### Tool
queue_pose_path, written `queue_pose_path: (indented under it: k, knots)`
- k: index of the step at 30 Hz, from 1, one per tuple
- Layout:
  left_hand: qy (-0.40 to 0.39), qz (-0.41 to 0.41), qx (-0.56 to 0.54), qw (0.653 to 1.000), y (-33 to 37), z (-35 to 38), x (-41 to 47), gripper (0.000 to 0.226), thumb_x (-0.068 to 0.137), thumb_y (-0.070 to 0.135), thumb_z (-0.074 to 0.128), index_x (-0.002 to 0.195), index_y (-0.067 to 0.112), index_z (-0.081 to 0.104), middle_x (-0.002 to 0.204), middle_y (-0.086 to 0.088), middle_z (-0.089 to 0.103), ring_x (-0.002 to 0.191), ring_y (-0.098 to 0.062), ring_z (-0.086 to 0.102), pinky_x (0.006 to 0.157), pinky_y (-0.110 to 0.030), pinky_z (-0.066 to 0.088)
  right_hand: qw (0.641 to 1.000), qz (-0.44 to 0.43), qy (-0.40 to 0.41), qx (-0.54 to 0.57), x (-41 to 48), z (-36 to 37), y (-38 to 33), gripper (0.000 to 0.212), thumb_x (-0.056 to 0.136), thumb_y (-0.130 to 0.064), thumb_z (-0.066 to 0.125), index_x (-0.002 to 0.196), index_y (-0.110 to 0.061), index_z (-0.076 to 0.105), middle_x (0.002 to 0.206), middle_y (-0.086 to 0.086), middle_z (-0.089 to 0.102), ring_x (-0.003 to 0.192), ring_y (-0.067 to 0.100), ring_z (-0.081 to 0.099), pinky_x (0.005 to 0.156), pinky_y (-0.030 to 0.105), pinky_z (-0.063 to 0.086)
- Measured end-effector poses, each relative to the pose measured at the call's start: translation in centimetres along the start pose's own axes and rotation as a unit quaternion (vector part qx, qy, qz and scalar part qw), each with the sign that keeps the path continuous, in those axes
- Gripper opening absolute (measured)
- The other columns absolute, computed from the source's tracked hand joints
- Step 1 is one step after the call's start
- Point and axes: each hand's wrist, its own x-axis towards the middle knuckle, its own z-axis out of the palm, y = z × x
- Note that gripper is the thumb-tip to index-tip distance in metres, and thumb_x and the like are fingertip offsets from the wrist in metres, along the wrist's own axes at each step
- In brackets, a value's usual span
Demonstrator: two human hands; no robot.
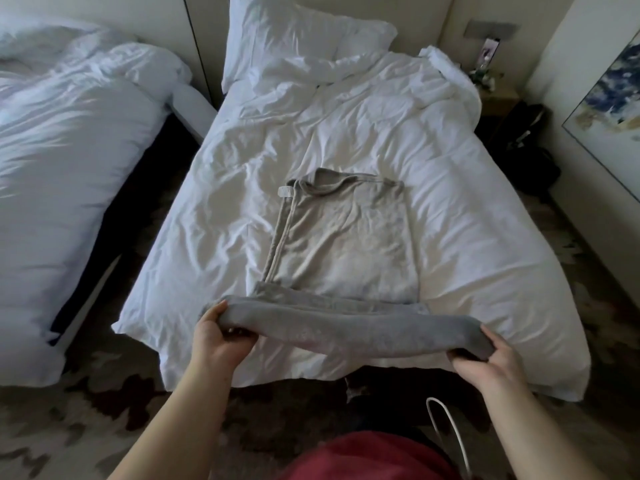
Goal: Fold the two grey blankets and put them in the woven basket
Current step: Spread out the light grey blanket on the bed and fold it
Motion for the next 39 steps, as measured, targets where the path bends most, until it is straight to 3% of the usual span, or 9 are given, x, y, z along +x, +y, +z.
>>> queue_pose_path:
  k: [8, 14, 17, 19, 22, 25, 30, 34, 39]
  knots:
    - [-0.023, 0.043, 0.01, 0.999, 2.4, 11.6, 5.9, 0.02, 0.086, 0.02, 0.058, 0.104, 0.011, 0.061, 0.113, -0.006, 0.058, 0.109, -0.02, 0.056, 0.094, -0.035, 0.046, 0.998, 0.021, -0.041, 0.037, 5.1, 11.0, -4.6, 0.028, 0.086, -0.011, 0.057, 0.113, -0.01, 0.063, 0.111, 0.01, 0.067, 0.102, 0.025, 0.062, 0.092, 0.035, 0.047]
    - [-0.02, 0.088, 0.067, 0.994, 2.6, 20.4, 14.5, 0.011, 0.089, 0.023, 0.057, 0.086, 0.014, 0.055, 0.081, 0.001, 0.055, 0.079, -0.013, 0.057, 0.08, -0.026, 0.047, 0.999, -0.004, -0.011, 0.05, 14.1, 18.8, -6.5, 0.037, 0.09, -0.021, 0.059, 0.126, -0.013, 0.054, 0.118, 0.004, 0.059, 0.093, 0.019, 0.061, 0.081, 0.029, 0.05]
    - [0.074, 0.208, 0.436, 0.872, 1.0, 20.5, 21.5, 0.01, 0.09, 0.019, 0.057, 0.098, 0.024, 0.057, 0.072, 0.003, 0.057, 0.058, -0.012, 0.054, 0.048, -0.018, 0.046, 0.984, -0.041, -0.001, -0.172, 19.2, 21.2, -4.6, 0.025, 0.093, -0.028, 0.056, 0.116, -0.015, 0.057, 0.127, 0.016, 0.049, 0.094, 0.024, 0.059, 0.084, 0.03, 0.046]
    - [0.098, 0.23, 0.695, 0.675, -0.4, 18.1, 26.0, 0.041, 0.09, 0.027, 0.061, 0.13, 0.024, 0.05, 0.111, -0.008, 0.061, 0.091, -0.027, 0.064, 0.076, -0.028, 0.055, 0.887, -0.122, -0.012, -0.445, 22.9, 21.3, -2.5, 0.034, 0.094, -0.029, 0.057, 0.128, -0.027, 0.054, 0.143, 0.012, 0.042, 0.116, 0.021, 0.054, 0.095, 0.032, 0.041]
    - [0.103, 0.12, 0.894, 0.419, -2.2, 15.1, 29.8, 0.064, 0.092, 0.047, 0.051, 0.148, 0.027, 0.029, 0.151, -0.012, 0.031, 0.135, -0.031, 0.036, 0.11, -0.036, 0.033, 0.596, -0.118, -0.036, -0.793, 28.0, 19.4, -0.4, 0.071, 0.089, -0.039, 0.063, 0.149, -0.023, 0.03, 0.157, 0.009, 0.02, 0.144, 0.024, 0.021, 0.115, 0.033, 0.022]
    - [0.157, 0.112, 0.892, 0.408, -3.7, 15.2, 30.5, 0.061, 0.089, 0.044, 0.052, 0.145, 0.028, 0.034, 0.153, -0.011, 0.027, 0.138, -0.032, 0.03, 0.112, -0.042, 0.029, 0.424, -0.101, -0.021, -0.9, 30.3, 18.8, 0.4, 0.076, 0.085, -0.042, 0.065, 0.148, -0.018, 0.031, 0.153, 0.015, 0.025, 0.142, 0.03, 0.023, 0.115, 0.033, 0.022]
    - [0.131, 0.312, 0.866, 0.369, -5.5, 17.6, 32.0, 0.06, 0.091, 0.038, 0.049, 0.147, 0.03, 0.028, 0.158, -0.01, 0.013, 0.146, -0.028, 0.009, 0.117, -0.048, 0.0, 0.373, -0.354, 0.009, -0.857, 31.3, 21.1, 4.2, 0.07, 0.084, -0.039, 0.064, 0.145, -0.018, 0.039, 0.152, 0.019, 0.025, 0.138, 0.039, 0.026, 0.113, 0.048, 0.023]
    - [0.104, 0.218, 0.909, 0.339, -5.5, 15.7, 35.7, 0.065, 0.093, 0.059, 0.024, 0.15, 0.041, -0.001, 0.16, 0.001, -0.015, 0.146, -0.02, -0.016, 0.115, -0.048, -0.011, 0.25, -0.318, -0.049, -0.913, 34.6, 19.2, 4.3, 0.069, 0.094, -0.055, 0.037, 0.153, -0.031, 0.012, 0.162, 0.007, 0.0, 0.147, 0.028, 0.0, 0.118, 0.044, 0.001]
    - [0.114, 0.159, 0.923, 0.331, -5.7, 12.8, 40.0, 0.071, 0.087, 0.067, 0.014, 0.147, 0.043, -0.013, 0.156, 0.004, -0.027, 0.142, -0.016, -0.028, 0.109, -0.043, -0.023, 0.25, -0.3, -0.049, -0.919, 39.1, 17.0, 3.4, 0.07, 0.094, -0.057, 0.034, 0.153, -0.024, 0.016, 0.161, 0.005, 0.009, 0.147, 0.026, 0.005, 0.117, 0.043, 0.004]
